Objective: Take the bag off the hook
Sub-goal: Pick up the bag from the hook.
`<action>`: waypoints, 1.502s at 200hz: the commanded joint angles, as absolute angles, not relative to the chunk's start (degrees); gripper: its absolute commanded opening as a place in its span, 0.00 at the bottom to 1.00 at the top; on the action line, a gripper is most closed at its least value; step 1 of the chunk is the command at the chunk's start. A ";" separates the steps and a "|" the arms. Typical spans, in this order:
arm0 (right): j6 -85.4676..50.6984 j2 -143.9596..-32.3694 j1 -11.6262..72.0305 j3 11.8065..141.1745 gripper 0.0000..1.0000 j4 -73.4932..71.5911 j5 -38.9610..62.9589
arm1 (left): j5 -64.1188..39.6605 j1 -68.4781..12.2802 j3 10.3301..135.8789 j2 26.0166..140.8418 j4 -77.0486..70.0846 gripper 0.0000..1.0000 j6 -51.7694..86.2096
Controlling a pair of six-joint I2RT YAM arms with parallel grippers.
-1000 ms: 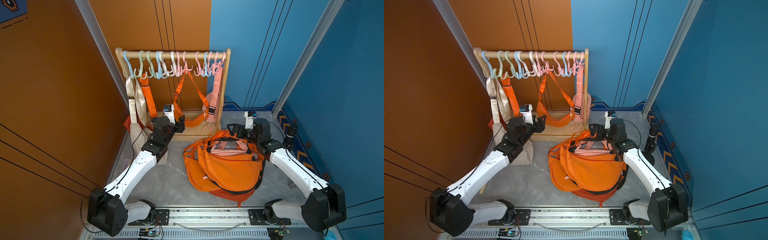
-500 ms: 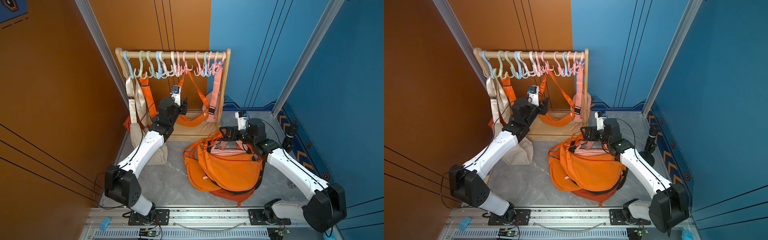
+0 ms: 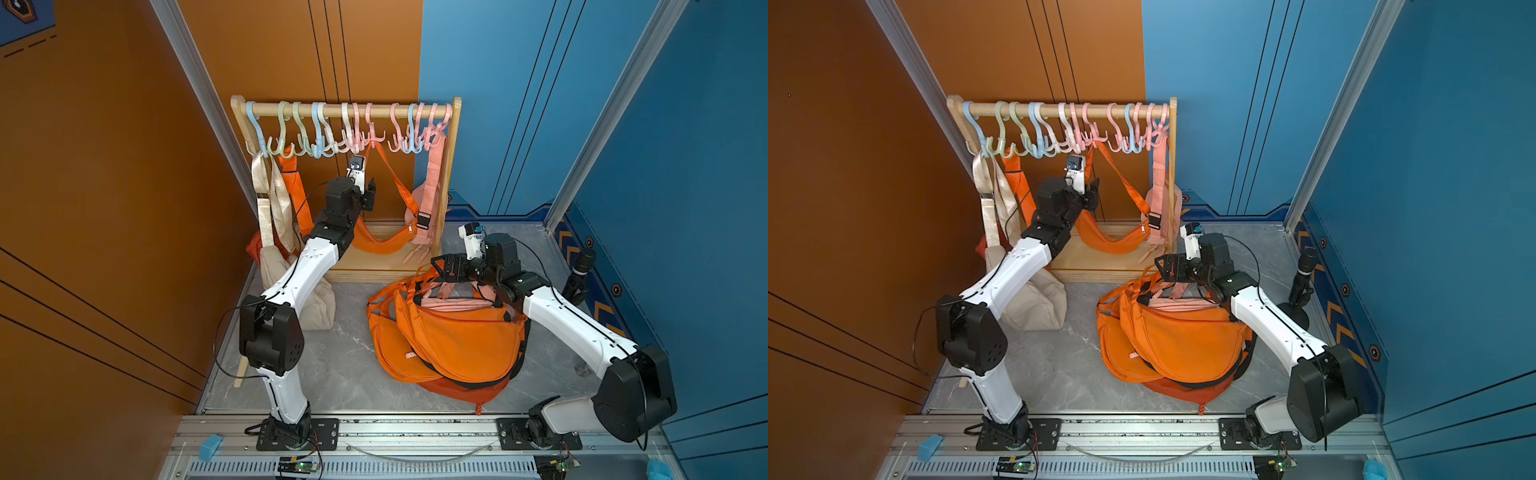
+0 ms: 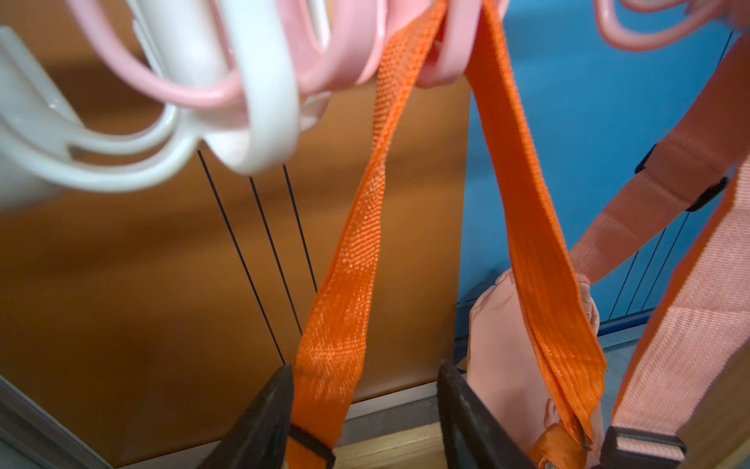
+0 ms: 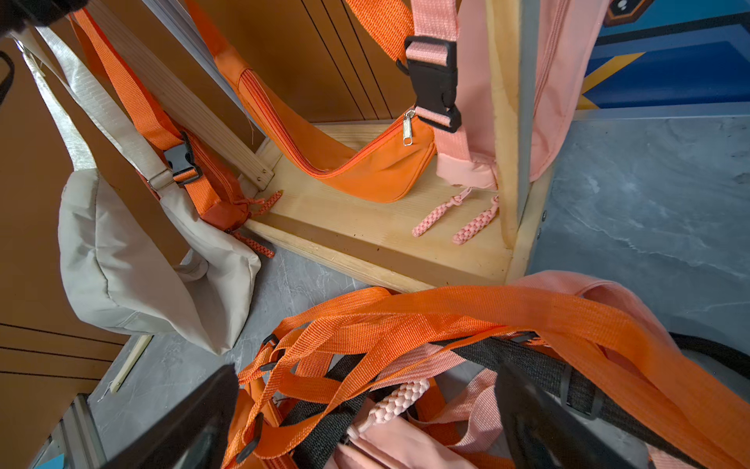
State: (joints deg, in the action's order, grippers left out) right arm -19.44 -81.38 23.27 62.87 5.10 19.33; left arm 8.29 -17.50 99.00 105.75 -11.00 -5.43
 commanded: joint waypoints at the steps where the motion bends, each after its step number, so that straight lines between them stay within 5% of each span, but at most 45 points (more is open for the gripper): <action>1: -18.37 -82.50 23.38 64.60 1.00 6.02 20.96 | 6.88 -17.05 103.18 107.90 -12.11 0.58 -6.96; 39: -18.20 -84.10 23.27 65.28 1.00 5.89 21.80 | 6.34 -16.68 108.29 111.84 -12.08 0.50 -6.57; 89: -18.38 -85.17 22.51 65.98 1.00 5.06 22.21 | 3.85 -16.70 109.08 111.40 -12.13 0.00 -6.08; 187: -13.77 -91.22 24.68 74.86 1.00 0.54 19.42 | -0.85 -16.86 96.65 99.17 -14.32 0.00 -1.37; 300: -7.76 -109.39 25.92 109.02 1.00 8.07 23.42 | -0.77 -14.85 87.76 90.39 -15.38 0.00 0.15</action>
State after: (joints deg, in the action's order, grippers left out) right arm -9.04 -105.08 25.47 101.62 4.60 21.43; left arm -0.71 -15.46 89.65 93.73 -12.82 -0.54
